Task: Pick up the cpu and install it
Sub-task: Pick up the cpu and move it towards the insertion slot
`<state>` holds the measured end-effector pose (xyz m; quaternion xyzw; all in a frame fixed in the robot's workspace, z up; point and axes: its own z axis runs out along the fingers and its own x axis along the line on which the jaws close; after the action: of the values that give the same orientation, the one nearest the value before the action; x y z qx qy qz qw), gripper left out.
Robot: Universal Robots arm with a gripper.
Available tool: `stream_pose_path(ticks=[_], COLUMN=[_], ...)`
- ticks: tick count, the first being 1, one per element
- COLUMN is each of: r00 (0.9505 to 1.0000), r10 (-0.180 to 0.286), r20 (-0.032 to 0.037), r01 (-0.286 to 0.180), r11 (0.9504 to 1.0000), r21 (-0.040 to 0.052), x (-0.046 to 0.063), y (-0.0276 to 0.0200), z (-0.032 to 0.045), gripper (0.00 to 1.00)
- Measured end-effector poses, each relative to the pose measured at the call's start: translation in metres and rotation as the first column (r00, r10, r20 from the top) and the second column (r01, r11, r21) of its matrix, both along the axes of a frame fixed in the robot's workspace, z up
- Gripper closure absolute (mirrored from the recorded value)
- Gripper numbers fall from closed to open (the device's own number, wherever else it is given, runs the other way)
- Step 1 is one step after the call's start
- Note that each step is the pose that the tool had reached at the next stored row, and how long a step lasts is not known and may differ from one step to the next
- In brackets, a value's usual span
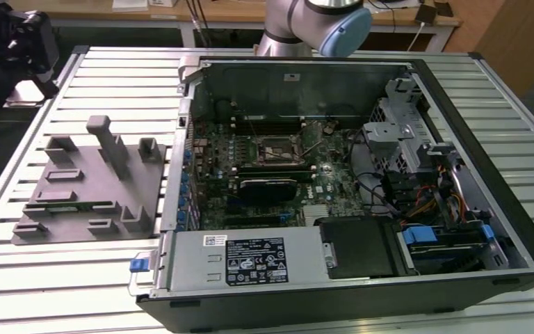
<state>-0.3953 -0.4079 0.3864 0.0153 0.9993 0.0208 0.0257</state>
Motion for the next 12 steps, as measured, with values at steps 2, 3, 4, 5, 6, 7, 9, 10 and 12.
stream_pose_path(ticks=[2, 3, 4, 5, 6, 7, 9, 10, 12], r00=[1.0000, 1.0000, 1.0000, 1.0000, 1.0000, 1.0000, 1.0000, 1.0000, 1.0000], r10=[0.000, 0.000, 0.000, 0.000, 0.000, 0.000, 0.000, 0.000, 0.000], r20=[0.0001, 0.0001, 0.0000, 0.0000, 0.0000, 0.0000, 0.0000, -0.0001, 0.0001], r01=[0.000, 0.000, 0.000, 0.000, 0.000, 0.000, 0.000, 0.000, 0.000], r11=[1.0000, 1.0000, 1.0000, 1.0000, 1.0000, 1.0000, 1.0000, 1.0000, 1.0000], r21=[0.0001, 0.0001, 0.0000, 0.0000, 0.0001, 0.0001, 0.0000, 0.0000, 0.0001], x=[0.007, 0.010, 0.014, 0.017, 0.020, 0.024, 0.030, 0.034, 0.041], y=[0.0000, 0.0000, 0.0000, 0.0000, 0.0000, 0.0000, 0.0000, 0.0000, 0.0000], z=[0.0000, -0.0001, 0.0000, 0.0000, 0.0000, 0.0000, 0.0000, 0.0000, 0.0000], gripper=[0.46, 0.46, 0.46, 0.46, 0.46, 0.46, 0.46, 0.46, 0.46])
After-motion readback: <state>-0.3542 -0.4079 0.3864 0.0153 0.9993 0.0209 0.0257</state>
